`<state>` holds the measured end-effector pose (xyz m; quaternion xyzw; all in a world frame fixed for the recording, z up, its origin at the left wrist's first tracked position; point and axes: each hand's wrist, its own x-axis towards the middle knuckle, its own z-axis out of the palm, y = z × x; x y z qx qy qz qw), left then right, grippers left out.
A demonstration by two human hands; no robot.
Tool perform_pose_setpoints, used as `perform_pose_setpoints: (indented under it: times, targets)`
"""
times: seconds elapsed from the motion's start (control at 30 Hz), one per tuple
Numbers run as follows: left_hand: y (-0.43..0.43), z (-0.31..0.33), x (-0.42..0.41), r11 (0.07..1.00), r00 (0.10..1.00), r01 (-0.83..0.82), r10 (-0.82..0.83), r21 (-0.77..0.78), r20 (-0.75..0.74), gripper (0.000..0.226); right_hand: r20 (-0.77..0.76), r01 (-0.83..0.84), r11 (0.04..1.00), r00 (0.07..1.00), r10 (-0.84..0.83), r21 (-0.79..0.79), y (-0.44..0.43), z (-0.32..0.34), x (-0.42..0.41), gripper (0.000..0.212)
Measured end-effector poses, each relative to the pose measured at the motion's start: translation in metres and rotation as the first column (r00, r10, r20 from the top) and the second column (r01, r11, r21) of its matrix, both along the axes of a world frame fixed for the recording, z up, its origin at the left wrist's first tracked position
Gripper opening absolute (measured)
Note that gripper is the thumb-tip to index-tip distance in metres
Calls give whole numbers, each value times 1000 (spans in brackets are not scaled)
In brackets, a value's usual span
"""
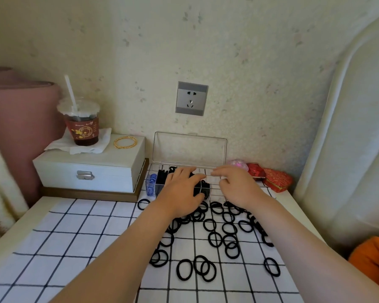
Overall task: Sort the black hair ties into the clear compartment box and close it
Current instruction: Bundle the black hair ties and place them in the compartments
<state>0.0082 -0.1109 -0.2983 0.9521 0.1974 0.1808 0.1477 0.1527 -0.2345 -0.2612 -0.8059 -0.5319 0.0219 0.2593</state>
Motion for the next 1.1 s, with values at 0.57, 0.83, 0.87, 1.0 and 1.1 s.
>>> perform_pose_setpoints:
  times: [0.57, 0.83, 0.87, 1.0, 1.1]
  targets:
    - [-81, -24, 37, 966, 960, 257, -251, 35, -123, 53, 48, 59, 904, 998, -42, -424, -52, -33, 40, 81]
    - [-63, -18, 26, 983, 967, 173, -156, 69, -201, 35, 16, 1, 915, 1000, 6, -405, -48, -50, 36, 74]
    - [-62, -17, 24, 984, 967, 167, -150, 65, -207, 36, 16, 0, 925, 1000, 7, -380, -54, -51, 34, 72]
    - [-64, -13, 14, 988, 966, 146, -132, 50, -223, 37, 59, -2, 961, 998, 20, -278, -77, -56, 11, 60]
    - [-67, -9, 6, 991, 964, 131, -118, 39, -239, 34, -3, 14, 974, 1000, -15, -224, -83, -61, -12, 52]
